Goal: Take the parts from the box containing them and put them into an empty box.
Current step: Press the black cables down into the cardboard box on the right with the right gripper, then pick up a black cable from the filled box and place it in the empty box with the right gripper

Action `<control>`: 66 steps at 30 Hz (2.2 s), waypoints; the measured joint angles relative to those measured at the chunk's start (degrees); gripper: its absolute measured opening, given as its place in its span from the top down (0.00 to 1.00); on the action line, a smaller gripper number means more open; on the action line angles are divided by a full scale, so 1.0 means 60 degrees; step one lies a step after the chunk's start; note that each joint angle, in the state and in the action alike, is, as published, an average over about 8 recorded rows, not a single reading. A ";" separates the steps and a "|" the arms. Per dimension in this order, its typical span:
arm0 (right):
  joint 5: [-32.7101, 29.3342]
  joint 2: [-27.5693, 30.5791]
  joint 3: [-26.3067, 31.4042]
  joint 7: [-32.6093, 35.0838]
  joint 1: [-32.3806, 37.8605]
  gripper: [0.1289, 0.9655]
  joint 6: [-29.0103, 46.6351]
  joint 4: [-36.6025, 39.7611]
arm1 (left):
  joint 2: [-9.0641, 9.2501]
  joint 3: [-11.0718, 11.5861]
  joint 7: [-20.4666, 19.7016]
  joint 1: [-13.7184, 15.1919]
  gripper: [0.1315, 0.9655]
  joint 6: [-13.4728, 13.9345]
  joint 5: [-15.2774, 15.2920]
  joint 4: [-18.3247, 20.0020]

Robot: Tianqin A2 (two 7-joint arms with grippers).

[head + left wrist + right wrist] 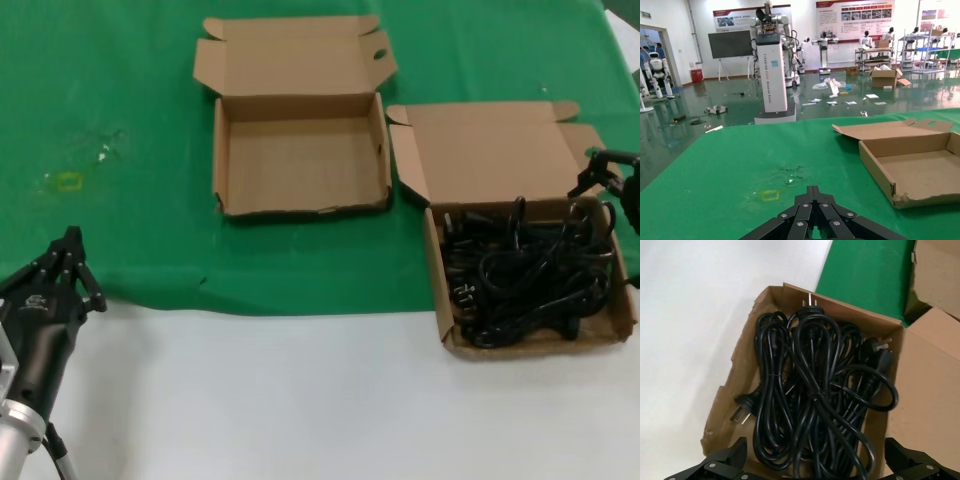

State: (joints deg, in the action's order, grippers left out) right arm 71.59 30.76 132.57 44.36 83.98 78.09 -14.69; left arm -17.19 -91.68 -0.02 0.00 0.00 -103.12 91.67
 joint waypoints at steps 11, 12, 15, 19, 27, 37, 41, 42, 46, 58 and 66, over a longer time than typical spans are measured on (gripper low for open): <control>-0.0221 -0.0382 -0.0077 0.0476 0.0305 0.00 -0.0198 0.0892 | 0.0000 0.0000 0.0000 0.0000 0.99 0.0000 0.0000 0.0000; -0.0244 -0.0410 -0.0077 0.0537 0.0315 0.00 -0.0230 0.0988 | 0.0000 0.0000 0.0000 0.0000 0.99 0.0000 0.0000 0.0000; -0.0309 -0.0477 -0.0080 0.0715 0.0343 0.01 -0.0330 0.1262 | 0.0000 0.0000 0.0000 0.0000 0.99 0.0000 0.0000 0.0000; -0.0367 -0.0537 -0.0102 0.0913 0.0381 0.02 -0.0477 0.1569 | 0.0000 0.0000 0.0000 0.0000 0.99 0.0000 0.0000 0.0000; -0.0411 -0.0614 -0.0207 0.1154 0.0463 0.09 -0.0731 0.1947 | 0.0000 0.0000 0.0000 0.0000 0.99 0.0000 0.0000 0.0000; -0.0402 -0.0646 -0.0353 0.1206 0.0466 0.20 -0.0846 0.2055 | 0.0000 0.0000 0.0000 0.0000 0.99 0.0000 0.0000 0.0000; -0.0400 -0.0652 -0.0395 0.1162 0.0439 0.30 -0.0815 0.2020 | 0.0000 0.0000 0.0000 0.0000 0.99 0.0000 0.0000 0.0000; -0.0400 -0.0652 -0.0404 0.1143 0.0434 0.32 -0.0800 0.2003 | 0.0000 0.0000 0.0000 0.0000 0.99 0.0000 0.0000 0.0000; -0.0403 -0.0643 -0.0433 0.1032 0.0424 0.42 -0.0721 0.1906 | 0.0000 0.0000 0.0000 0.0000 0.99 0.0000 0.0000 0.0000; -0.0365 -0.0301 -0.0527 0.0229 0.0111 0.74 -0.0335 0.0707 | 0.0000 0.0000 0.0000 0.0000 0.99 0.0000 0.0000 0.0000; -0.0282 0.0226 -0.0607 -0.0664 -0.0480 0.82 -0.0014 -0.0879 | 0.0000 0.0000 0.0000 0.0000 0.99 0.0000 0.0000 0.0000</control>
State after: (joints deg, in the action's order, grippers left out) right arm 69.90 32.11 128.93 40.37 81.09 78.01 -19.97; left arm -17.19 -91.68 -0.02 0.00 0.00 -103.12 91.67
